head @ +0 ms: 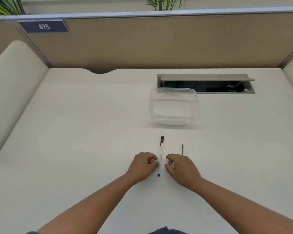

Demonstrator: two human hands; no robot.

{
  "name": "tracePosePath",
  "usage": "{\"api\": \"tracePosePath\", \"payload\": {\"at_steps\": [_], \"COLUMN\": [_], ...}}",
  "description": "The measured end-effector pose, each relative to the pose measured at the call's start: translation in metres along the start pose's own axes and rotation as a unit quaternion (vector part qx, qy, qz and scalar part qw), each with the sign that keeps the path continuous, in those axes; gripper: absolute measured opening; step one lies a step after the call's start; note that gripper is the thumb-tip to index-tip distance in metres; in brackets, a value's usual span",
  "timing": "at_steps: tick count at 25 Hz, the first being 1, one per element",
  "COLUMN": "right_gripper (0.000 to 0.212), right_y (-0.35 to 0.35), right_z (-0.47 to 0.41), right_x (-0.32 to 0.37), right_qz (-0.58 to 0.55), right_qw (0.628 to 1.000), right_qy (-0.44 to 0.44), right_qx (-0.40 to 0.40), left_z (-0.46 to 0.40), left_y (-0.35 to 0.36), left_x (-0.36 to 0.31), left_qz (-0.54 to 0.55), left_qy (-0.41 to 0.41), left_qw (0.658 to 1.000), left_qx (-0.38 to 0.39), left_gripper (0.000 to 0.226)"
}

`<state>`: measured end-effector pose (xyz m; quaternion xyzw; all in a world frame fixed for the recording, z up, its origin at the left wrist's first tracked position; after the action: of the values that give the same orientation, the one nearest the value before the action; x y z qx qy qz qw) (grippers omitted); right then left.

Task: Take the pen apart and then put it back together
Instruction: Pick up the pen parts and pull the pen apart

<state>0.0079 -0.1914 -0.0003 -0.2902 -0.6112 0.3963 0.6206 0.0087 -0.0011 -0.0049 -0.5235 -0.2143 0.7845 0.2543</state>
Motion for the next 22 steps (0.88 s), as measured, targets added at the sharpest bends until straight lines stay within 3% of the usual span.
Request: {"api": "tracePosePath", "payload": {"at_steps": [8,12,17,20,22], "right_gripper": [0.025,0.033,0.022,0.018,0.015], "right_y": [0.017,0.020,0.020,0.014,0.009], "right_z": [0.002,0.005,0.007,0.005,0.002], "right_x": [0.018,0.021,0.016,0.012,0.011], "right_qz": [-0.043,-0.048,-0.033,-0.033,-0.031], "right_qw": [0.997,0.995,0.995,0.994,0.993], "right_qy": [0.047,0.061,0.068,0.085,0.093], "right_qx": [0.042,0.057,0.062,0.058,0.061], "left_z": [-0.004,-0.005,-0.004,-0.003,0.000], "left_y": [0.003,0.007,0.004,0.000,-0.004], "left_x": [0.008,0.007,0.004,-0.002,-0.006], "left_qz": [0.151,0.154,0.143,0.016,-0.090], "left_qy": [-0.103,-0.107,-0.101,0.010,0.147], "left_qw": [0.983,0.982,0.984,1.000,0.983], "left_qx": [0.020,0.021,0.037,-0.010,-0.063], "left_gripper": [0.021,0.025,0.025,0.022,0.026]}}
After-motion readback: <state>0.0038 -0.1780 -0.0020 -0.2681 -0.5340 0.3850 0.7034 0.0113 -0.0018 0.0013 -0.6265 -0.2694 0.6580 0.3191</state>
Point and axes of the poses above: each hand's wrist, its own z-axis away from the middle knuckle, its own y-axis out of the palm, x = y × z, the point moved 1 cm from there along -z, towards the middle knuckle, and after that the axes turned 13 degrees about -x, right-handed, at the moved point
